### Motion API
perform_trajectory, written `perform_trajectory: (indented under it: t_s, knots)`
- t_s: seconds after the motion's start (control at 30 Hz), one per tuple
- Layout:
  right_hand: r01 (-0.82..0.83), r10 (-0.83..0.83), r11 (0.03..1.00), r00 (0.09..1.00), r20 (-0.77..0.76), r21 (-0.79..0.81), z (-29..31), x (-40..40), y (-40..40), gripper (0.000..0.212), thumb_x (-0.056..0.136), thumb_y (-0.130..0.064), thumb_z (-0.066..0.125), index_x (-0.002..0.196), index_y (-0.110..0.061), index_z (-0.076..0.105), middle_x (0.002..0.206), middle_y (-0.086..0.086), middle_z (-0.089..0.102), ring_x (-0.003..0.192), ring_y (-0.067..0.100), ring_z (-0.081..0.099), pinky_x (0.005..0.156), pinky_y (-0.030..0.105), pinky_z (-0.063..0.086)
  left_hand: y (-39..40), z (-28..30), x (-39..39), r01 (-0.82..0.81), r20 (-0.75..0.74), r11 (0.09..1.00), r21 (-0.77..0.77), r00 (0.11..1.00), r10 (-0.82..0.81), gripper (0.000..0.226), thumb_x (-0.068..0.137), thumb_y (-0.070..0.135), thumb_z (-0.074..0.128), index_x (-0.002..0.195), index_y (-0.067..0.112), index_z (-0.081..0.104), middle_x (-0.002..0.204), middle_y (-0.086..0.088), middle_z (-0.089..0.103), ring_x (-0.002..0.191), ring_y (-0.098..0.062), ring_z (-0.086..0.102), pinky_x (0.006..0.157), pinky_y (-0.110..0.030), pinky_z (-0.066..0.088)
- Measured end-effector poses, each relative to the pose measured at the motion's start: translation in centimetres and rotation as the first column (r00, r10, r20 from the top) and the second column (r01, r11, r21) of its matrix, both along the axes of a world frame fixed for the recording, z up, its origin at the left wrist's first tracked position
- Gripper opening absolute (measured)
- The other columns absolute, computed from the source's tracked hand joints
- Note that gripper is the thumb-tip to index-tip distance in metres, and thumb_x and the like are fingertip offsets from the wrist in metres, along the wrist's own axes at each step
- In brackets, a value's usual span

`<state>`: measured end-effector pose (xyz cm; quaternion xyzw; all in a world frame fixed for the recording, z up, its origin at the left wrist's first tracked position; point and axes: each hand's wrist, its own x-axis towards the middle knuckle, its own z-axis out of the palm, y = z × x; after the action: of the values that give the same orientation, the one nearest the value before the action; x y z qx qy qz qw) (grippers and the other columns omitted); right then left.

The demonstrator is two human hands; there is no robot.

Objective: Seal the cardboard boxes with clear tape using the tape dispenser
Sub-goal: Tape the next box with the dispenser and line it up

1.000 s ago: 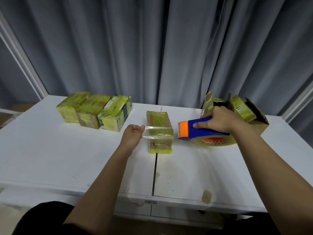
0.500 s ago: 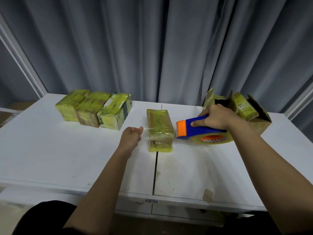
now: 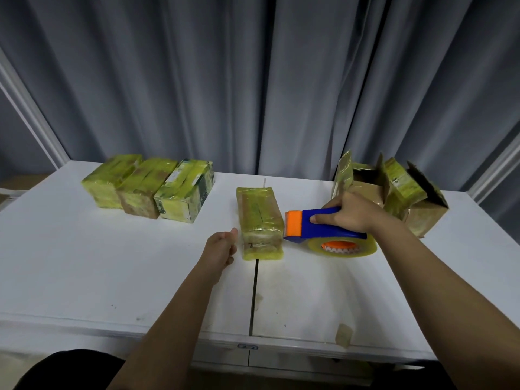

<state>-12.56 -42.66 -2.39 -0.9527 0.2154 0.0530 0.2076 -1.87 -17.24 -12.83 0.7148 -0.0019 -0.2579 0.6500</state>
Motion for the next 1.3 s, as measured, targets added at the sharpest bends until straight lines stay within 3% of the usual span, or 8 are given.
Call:
perform_trajectory:
  t_s: [0.27,0.47,0.57,0.63,0.7,0.8,0.93,1.3]
  knots:
    - [-0.003,0.003,1.0,1.0,0.015,-0.013,-0.5,0.1,-0.4,0.053,0.081,-0.063,0.062,0.116,-0.023,0.068,0.091,-0.007,0.066,0.082,0.011,0.063,0.072,0.028,0.053,-1.6,-0.4,-1.4,-0.012,-0.146,0.977,-0.213,0.989,-0.02,0.028,0.1,0.036,0.043,0.083,0.015,0.049,0.065,0.0,0.044,0.057,-0.009,0.035,0.048,-0.019,0.029]
    - [-0.001,0.002,0.999,1.0,0.014,-0.052,-0.2,0.1,-0.3,0.052,0.08,-0.064,0.061,0.115,-0.025,0.068,0.091,-0.008,0.065,0.082,0.01,0.061,0.069,0.026,0.05,-0.1,-1.0,-0.2,-0.056,0.376,0.926,0.373,0.922,-0.096,0.015,0.094,0.019,0.055,0.103,0.012,0.046,0.099,-0.016,0.052,0.068,-0.016,0.05,0.067,-0.029,0.04]
    - [0.005,-0.005,0.999,1.0,0.016,-0.05,-0.1,0.0,-0.1,0.052,0.081,-0.064,0.061,0.116,-0.025,0.067,0.093,-0.008,0.064,0.083,0.01,0.06,0.065,0.024,0.046,-0.5,1.1,-0.7,-0.168,0.624,0.97,0.175,0.781,0.023,0.02,0.099,0.011,0.043,0.115,0.007,0.054,0.112,-0.013,0.055,0.099,-0.016,0.056,0.08,-0.022,0.04]
    - [0.008,-0.008,0.999,1.0,0.008,-0.045,-0.1,0.0,-0.1,0.053,0.081,-0.064,0.061,0.116,-0.024,0.066,0.094,-0.008,0.064,0.082,0.01,0.06,0.065,0.024,0.047,-1.4,2.3,-2.2,0.054,0.601,0.992,0.117,0.791,-0.114,0.033,0.103,0.025,0.032,0.131,0.015,0.046,0.122,-0.004,0.055,0.112,-0.003,0.053,0.092,-0.018,0.042]
    - [0.008,-0.008,0.999,1.0,0.004,-0.038,-0.1,-0.2,0.0,0.052,0.081,-0.064,0.06,0.116,-0.025,0.067,0.093,-0.008,0.065,0.081,0.009,0.061,0.068,0.025,0.05,-2.4,1.6,-2.7,0.124,0.557,0.889,0.44,0.739,-0.379,0.056,0.1,0.045,0.022,0.15,0.019,0.023,0.143,-0.008,0.043,0.133,-0.019,0.041,0.112,-0.039,0.031]
    - [0.006,-0.006,1.0,1.0,0.009,-0.024,-0.3,-0.3,0.1,0.051,0.081,-0.065,0.06,0.114,-0.027,0.068,0.098,-0.006,0.068,0.083,0.01,0.062,0.074,0.029,0.053,-3.3,2.3,-2.1,-0.213,0.566,0.565,0.797,0.589,-0.577,0.074,0.095,0.06,0.019,0.153,0.014,0.009,0.158,-0.015,0.014,0.147,-0.03,0.007,0.117,-0.046,-0.003]
    - [0.004,-0.005,1.0,1.0,0.014,0.028,-0.5,-0.7,0.1,0.05,0.083,-0.064,0.058,0.112,-0.025,0.069,0.094,-0.006,0.069,0.082,0.01,0.062,0.073,0.027,0.052,-4.8,2.3,-2.2,-0.35,0.7,0.624,0.699,0.154,-0.698,0.082,0.058,0.076,0.066,0.115,0.017,0.065,0.118,-0.017,0.061,0.108,-0.038,0.059,0.096,-0.054,0.043]
    - [-0.166,0.179,0.98,0.978,-0.112,0.111,-0.9,-2.8,0.5,0.1,0.049,-0.071,0.079,0.134,-0.035,0.039,0.125,-0.013,0.053,0.107,0.011,0.055,0.083,0.029,0.056,-6.0,0.2,-2.6,-0.368,0.677,0.578,0.728,0.253,-0.691,0.08,0.044,0.08,0.071,0.091,0.015,0.067,0.091,-0.008,0.066,0.08,-0.027,0.063,0.069,-0.038,0.052]
